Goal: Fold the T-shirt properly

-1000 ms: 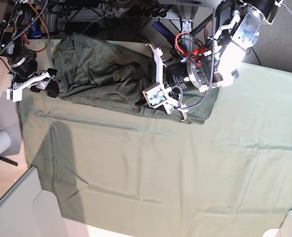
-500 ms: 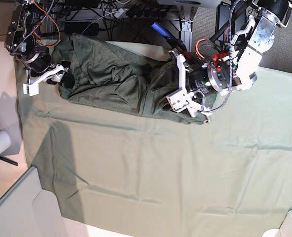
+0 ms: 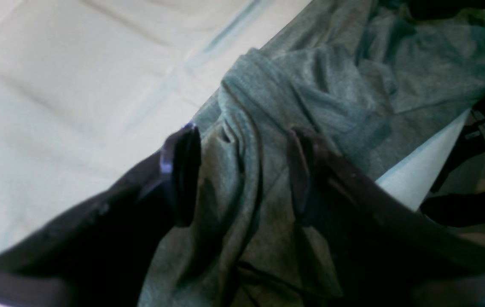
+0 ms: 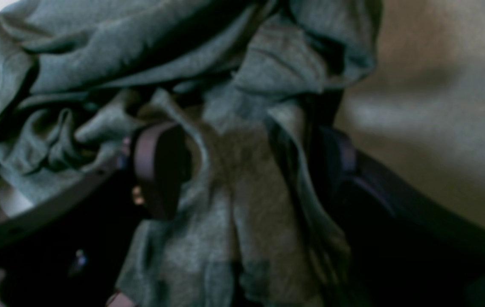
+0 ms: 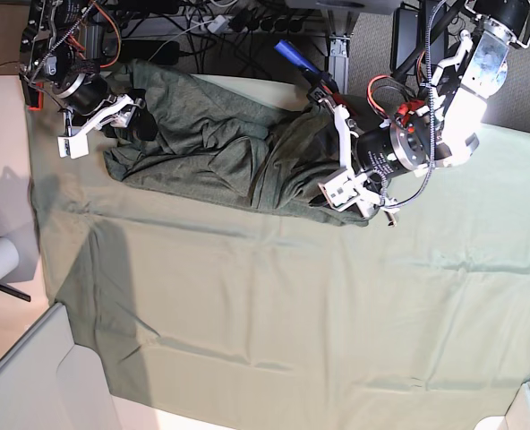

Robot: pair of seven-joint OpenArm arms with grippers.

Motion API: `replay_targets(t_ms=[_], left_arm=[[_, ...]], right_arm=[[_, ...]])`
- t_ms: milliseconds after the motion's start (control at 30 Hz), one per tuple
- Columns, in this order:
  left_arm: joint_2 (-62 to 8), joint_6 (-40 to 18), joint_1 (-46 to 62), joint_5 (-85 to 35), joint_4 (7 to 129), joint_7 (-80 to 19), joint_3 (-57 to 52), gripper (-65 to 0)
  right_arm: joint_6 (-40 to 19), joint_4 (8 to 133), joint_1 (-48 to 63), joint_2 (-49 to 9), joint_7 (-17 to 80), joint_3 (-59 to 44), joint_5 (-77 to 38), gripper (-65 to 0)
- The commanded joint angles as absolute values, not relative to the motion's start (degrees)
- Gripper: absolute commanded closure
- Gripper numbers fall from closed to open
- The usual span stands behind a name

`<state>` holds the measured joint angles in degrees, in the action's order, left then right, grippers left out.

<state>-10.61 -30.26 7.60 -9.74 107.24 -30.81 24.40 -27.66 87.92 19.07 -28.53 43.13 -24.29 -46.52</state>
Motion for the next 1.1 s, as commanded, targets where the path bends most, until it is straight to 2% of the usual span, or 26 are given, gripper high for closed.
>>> replay_targets(t_ms=[0, 533, 600, 767, 1067], left_arm=[[-10.5, -30.7, 7.0, -10.5, 108.2, -29.4, 24.3, -35.1], [-10.9, -30.7, 7.0, -11.6, 108.2, -29.8, 24.3, -35.0], [-11.5, -30.7, 7.0, -11.6, 108.2, -29.8, 24.3, -35.0], [-13.1, -30.7, 7.0, -11.8, 108.2, -29.8, 24.2, -35.0], [-13.5, -30.7, 7.0, -15.3, 108.2, -29.8, 18.0, -35.0]], right_arm=[[-27.9, 88.7, 18.9, -29.5, 43.3, -24.5, -46.9, -43.7], [-27.7, 88.6, 18.7, -25.4, 35.8, -24.5, -40.9, -42.9], [-27.7, 88.6, 18.7, -25.3, 35.1, -24.5, -40.7, -34.5], [-27.7, 88.6, 18.8, -25.3, 30.9, -24.5, -35.7, 0.0], [-27.6, 88.6, 18.7, -25.4, 26.9, -25.7, -25.6, 0.0]])
